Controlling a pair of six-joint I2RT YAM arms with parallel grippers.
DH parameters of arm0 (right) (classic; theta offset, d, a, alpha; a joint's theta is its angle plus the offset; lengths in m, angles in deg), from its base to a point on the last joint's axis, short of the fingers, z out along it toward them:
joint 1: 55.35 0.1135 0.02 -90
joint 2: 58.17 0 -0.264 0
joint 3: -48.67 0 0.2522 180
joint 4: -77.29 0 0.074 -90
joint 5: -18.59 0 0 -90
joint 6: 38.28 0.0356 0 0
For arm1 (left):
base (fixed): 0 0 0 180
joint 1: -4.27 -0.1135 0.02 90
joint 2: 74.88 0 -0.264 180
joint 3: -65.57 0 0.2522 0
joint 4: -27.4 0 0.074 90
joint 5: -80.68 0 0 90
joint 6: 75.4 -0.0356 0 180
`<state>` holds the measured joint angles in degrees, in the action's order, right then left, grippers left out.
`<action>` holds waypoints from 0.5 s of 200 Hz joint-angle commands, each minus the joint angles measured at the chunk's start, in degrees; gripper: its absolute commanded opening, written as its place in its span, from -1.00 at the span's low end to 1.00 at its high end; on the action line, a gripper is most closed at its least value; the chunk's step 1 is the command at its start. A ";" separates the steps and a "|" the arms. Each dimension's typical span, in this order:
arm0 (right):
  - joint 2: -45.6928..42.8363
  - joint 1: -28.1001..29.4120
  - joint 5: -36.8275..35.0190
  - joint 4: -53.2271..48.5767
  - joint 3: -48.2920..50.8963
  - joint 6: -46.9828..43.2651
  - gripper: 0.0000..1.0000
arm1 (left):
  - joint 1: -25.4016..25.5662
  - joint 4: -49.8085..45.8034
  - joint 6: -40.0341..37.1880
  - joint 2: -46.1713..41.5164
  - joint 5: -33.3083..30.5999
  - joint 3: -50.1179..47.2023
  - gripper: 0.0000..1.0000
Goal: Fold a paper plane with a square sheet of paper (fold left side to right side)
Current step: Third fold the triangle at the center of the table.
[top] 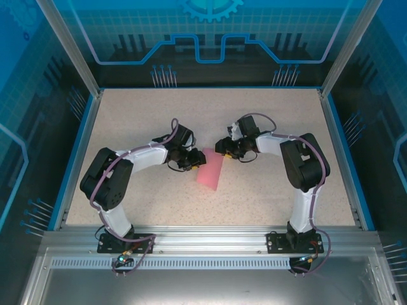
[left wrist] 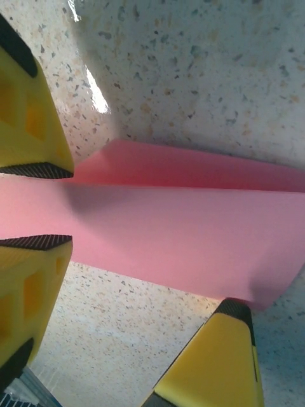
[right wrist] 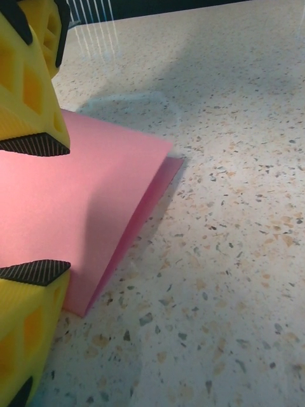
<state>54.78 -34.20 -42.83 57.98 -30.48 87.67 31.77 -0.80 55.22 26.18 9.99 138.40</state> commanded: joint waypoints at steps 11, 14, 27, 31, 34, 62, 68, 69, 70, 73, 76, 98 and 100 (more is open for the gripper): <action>-3.99 0.92 -2.78 -4.01 -0.02 -4.49 0.04 | 0.35 -0.83 0.53 -0.03 -0.23 -0.45 -0.51; -4.11 0.99 -2.84 -4.16 0.11 -4.60 0.05 | 0.32 -0.89 0.51 -0.07 -0.28 -0.52 -0.52; -4.52 1.04 -2.91 -4.56 0.56 -5.21 0.05 | 0.30 -1.11 0.51 -0.32 -0.63 -0.66 -0.60; -4.75 1.09 -3.00 -4.56 0.88 -5.27 0.06 | 0.35 -1.20 0.45 -0.48 -0.67 -0.67 -0.63; -4.96 1.07 -3.14 -4.60 1.06 -5.40 0.06 | 0.31 -1.18 0.43 -0.57 -0.68 -0.70 -0.65; -8.88 1.75 -5.95 -4.89 3.60 -7.16 0.13 | 0.67 -1.87 0.51 -1.48 -1.22 -0.88 -0.82; -10.48 2.09 -7.02 -4.92 4.43 -7.85 0.15 | 0.80 -2.24 0.51 -1.71 -1.58 -0.80 -0.83; -10.78 2.21 -7.21 -4.92 4.68 -8.01 0.15 | 0.79 -2.29 0.47 -1.72 -1.66 -0.75 -0.83; -11.06 2.31 -7.43 -4.92 4.84 -8.18 0.15 | 0.84 -2.32 0.45 -1.78 -1.70 -0.78 -0.83; -11.99 2.65 -8.03 -4.87 5.43 -8.76 0.16 | 0.88 -2.52 0.43 -1.86 -1.87 -0.79 -0.84; -13.02 3.01 -8.68 -4.77 6.02 -9.20 0.17 | 0.89 -2.72 0.37 -1.92 -2.00 -0.80 -0.84; -21.56 7.71 -14.45 -3.70 11.70 -15.43 0.18 | 1.16 -3.73 0.33 -2.47 -3.15 -1.10 -0.83; -22.27 8.39 -15.14 -3.63 12.28 -15.85 0.18 | 1.22 -3.82 0.34 -2.49 -3.21 -1.14 -0.83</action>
<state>41.62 -31.67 -51.14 54.66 -23.09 79.41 32.47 -1.67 55.22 25.90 8.51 138.29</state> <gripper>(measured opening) 0.587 0.088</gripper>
